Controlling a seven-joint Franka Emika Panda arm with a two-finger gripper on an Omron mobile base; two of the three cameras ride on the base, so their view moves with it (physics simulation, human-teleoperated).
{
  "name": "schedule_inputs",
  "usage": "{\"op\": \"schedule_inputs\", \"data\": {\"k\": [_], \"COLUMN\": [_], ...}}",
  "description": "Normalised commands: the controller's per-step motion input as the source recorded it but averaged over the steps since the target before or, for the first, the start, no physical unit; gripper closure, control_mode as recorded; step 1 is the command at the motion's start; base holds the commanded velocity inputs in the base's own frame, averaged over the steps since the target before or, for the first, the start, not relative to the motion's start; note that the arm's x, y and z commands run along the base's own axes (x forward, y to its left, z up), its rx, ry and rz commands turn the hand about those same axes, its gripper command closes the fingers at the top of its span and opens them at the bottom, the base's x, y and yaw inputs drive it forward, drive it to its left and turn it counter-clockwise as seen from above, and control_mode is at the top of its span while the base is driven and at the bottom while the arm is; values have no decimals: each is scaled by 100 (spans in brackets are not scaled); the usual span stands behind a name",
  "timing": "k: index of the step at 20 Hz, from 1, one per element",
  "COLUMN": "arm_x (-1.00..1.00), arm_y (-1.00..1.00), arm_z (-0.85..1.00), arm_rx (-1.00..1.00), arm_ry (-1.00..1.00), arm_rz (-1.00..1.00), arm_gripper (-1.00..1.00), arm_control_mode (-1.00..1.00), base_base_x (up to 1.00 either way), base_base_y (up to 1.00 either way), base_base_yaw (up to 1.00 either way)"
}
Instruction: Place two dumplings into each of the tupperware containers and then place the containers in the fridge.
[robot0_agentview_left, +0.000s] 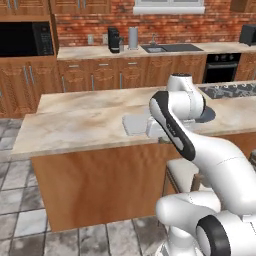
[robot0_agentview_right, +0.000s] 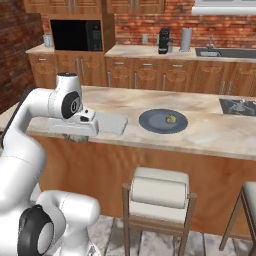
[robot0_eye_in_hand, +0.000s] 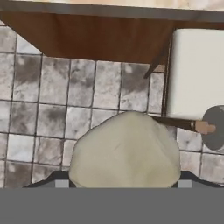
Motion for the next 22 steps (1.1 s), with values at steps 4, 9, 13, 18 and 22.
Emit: {"op": "schedule_inputs", "data": {"k": [4, 9, 13, 18, 22], "arm_x": [0, 0, 0, 0, 0], "arm_y": [0, 0, 0, 0, 0], "arm_z": [0, 0, 0, 0, 0], "arm_rx": [0, 0, 0, 0, 0], "arm_ry": [0, 0, 0, 0, 0], "arm_rz": [0, 0, 0, 0, 0], "arm_gripper": [100, 100, 100, 100, 100], "arm_control_mode": [100, 100, 100, 100, 100], "base_base_x": [67, 35, -7, 0, 4], "base_base_y": [5, 3, 39, 37, 23], "base_base_yaw": [0, 0, 8, 1, 0]}}
